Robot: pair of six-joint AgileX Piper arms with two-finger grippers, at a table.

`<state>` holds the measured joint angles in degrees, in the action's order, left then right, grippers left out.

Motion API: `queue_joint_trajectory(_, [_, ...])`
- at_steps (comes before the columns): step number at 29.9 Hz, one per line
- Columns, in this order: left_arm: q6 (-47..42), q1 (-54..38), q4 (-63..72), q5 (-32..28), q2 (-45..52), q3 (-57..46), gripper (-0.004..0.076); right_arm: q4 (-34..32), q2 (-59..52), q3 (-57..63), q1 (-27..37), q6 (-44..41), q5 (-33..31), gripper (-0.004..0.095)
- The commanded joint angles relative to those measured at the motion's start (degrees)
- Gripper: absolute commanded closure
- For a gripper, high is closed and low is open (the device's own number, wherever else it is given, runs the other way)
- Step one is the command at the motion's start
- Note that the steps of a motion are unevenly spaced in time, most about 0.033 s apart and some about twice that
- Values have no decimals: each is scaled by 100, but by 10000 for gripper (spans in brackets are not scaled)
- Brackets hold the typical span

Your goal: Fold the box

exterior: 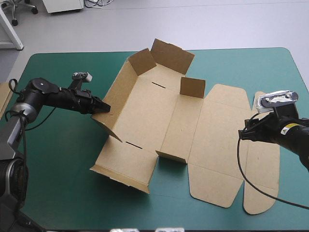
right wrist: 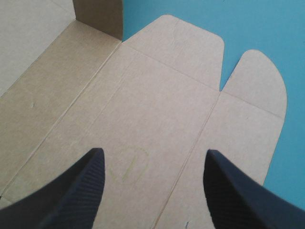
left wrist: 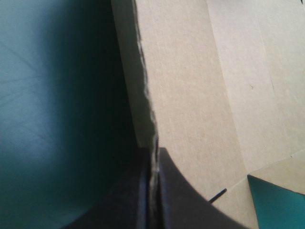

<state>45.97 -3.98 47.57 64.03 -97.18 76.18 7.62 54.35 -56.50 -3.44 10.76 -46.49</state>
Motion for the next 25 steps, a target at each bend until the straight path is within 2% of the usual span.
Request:
queue_joint_trajectory(1, [-54,13,-277,858,245,637,734,3,-52,-204,31,44,483,333])
queue_joint_trajectory(10, [-204,327,-1309,868,256,1728,734,18,-52,-204,31,67,642,333])
queue_joint_trajectory(21, [811,1162,-2906,868,246,2618,711,187,-52,-212,31,67,664,333])
queue_joint_trajectory(25, [841,1397,-3583,868,246,2853,711,187,-52,-212,31,67,664,333])
